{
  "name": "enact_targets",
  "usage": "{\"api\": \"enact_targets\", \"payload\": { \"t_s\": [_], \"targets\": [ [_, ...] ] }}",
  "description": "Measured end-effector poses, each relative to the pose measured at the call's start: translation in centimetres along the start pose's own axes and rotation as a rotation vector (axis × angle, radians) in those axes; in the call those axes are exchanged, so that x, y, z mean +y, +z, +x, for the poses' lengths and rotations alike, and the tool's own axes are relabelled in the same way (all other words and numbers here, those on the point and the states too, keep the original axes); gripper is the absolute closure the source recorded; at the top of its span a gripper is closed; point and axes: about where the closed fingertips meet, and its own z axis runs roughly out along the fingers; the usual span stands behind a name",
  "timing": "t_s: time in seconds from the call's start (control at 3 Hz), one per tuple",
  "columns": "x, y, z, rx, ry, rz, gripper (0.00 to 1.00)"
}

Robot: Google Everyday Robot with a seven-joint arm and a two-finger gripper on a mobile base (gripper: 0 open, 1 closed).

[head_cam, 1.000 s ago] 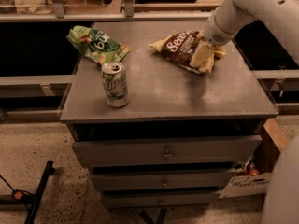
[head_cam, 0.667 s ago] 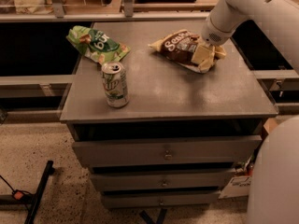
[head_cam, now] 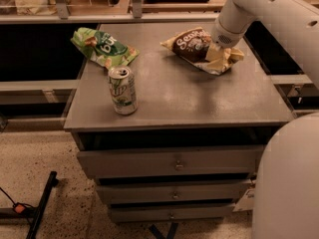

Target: Move brown chip bag near 7up can

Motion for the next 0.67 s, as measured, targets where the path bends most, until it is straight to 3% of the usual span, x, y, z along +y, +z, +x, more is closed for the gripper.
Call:
{"api": "enact_targets", "payload": {
  "t_s": [0.33, 0.67],
  "targets": [
    [0.2, -2.8, -0.2, -0.038, -0.003, 0.023, 1.00],
    [1.9, -6.7, -1.3, -0.047, -0.050, 0.060, 1.00]
  ]
}}
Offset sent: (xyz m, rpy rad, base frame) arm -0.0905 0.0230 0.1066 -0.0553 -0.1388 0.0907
